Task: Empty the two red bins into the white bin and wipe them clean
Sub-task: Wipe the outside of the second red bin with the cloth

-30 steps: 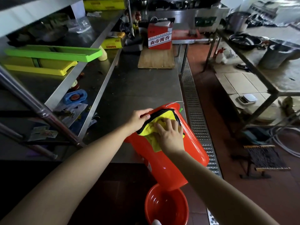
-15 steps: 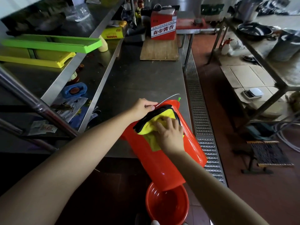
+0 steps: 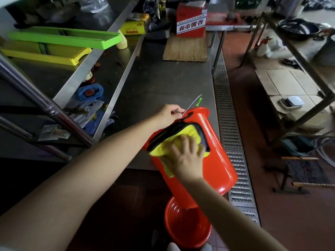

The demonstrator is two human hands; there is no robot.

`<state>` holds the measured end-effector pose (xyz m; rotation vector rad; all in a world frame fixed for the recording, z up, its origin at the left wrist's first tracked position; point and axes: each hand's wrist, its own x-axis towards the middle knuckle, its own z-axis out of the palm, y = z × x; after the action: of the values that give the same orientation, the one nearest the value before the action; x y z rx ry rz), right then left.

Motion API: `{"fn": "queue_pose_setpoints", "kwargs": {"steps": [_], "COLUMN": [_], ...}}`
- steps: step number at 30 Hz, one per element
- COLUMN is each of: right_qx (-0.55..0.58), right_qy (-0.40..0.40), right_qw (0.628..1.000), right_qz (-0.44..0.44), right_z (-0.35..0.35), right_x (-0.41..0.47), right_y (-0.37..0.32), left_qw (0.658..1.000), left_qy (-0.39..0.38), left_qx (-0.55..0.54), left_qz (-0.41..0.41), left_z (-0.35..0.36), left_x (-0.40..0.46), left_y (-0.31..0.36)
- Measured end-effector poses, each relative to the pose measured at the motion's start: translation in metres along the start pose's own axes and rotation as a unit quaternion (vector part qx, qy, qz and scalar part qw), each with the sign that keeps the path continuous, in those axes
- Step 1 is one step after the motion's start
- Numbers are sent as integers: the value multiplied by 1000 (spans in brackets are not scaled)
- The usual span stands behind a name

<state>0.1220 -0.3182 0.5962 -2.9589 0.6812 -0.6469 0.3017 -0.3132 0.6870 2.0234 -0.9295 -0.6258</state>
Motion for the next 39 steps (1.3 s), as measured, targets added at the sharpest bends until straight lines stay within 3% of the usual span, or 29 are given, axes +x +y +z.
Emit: {"fn": "queue_pose_setpoints", "kwargs": {"steps": [3,6,9,12,14,16,19,22,24,26,28,31,33,35,39], "right_qx": [-24,15,119,233,239,175,50,-24,-15,22,86,206,217,162,25], "right_qy": [-7,-5,-26,-82,-93,-51,-1,-6,-10,-16,-15,-36,-45,-18,33], "right_qw": [998,999,990,940,927,954,997,994,993,998,993,939,922,945,997], "right_qz": [-50,-41,74,236,275,237,51,-103,-115,-49,81,275,317,282,67], "right_z": [6,3,-2,-1,0,-6,-5,5,3,-4,-11,-17,-17,-19,-8], "right_x": [-8,7,28,53,55,38,-14,-52,-48,-38,-27,-17,-18,-30,-72], "right_y": [-22,7,70,129,133,106,37,-7,3,32,72,126,132,112,38], "left_qw": [1000,999,999,998,998,998,998,998,998,998,999,999,999,999,998], "left_qy": [-18,-30,-30,-39,-33,-21,-24,-28,-30,-31,-26,-22,-20,-18,-28], "left_qx": [-13,-28,-38,-40,-32,-40,-46,-46,-48,-44,-34,-18,-1,-3,-14], "left_qz": [-4,-12,-20,-39,-42,-37,-34,-35,-33,-28,-30,-37,-47,-51,-45], "left_z": [-4,-7,-8,-9,-6,-2,3,4,5,7,9,11,13,14,13], "left_x": [3,4,4,5,7,12,16,19,20,21,22,24,26,28,27], "left_y": [-3,-9,-15,-19,-16,-14,-11,-8,-6,-5,-4,-2,0,1,0]}}
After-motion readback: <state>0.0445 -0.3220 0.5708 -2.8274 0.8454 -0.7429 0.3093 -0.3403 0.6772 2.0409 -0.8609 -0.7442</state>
